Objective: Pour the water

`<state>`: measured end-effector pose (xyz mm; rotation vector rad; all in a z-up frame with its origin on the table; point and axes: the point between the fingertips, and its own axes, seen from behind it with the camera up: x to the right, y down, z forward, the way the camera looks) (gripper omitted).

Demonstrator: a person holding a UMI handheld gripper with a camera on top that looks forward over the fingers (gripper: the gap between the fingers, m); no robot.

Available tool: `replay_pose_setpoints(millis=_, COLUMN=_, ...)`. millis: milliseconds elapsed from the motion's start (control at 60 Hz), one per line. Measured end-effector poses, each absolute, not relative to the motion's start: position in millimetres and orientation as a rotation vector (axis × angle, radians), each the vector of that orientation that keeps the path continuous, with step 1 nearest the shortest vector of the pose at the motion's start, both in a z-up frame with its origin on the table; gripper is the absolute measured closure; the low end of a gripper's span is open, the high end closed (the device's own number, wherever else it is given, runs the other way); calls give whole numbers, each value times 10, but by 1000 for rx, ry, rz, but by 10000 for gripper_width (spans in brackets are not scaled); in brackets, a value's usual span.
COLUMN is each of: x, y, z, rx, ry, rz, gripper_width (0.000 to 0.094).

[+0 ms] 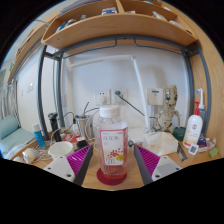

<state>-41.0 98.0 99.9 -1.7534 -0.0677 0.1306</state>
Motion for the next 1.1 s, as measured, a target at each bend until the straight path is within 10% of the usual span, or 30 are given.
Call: replay_pose_setpoints(millis=1100, x=880, y=-1199, z=1787, rx=-1638, ry=74, rz=2, gripper_width=104)
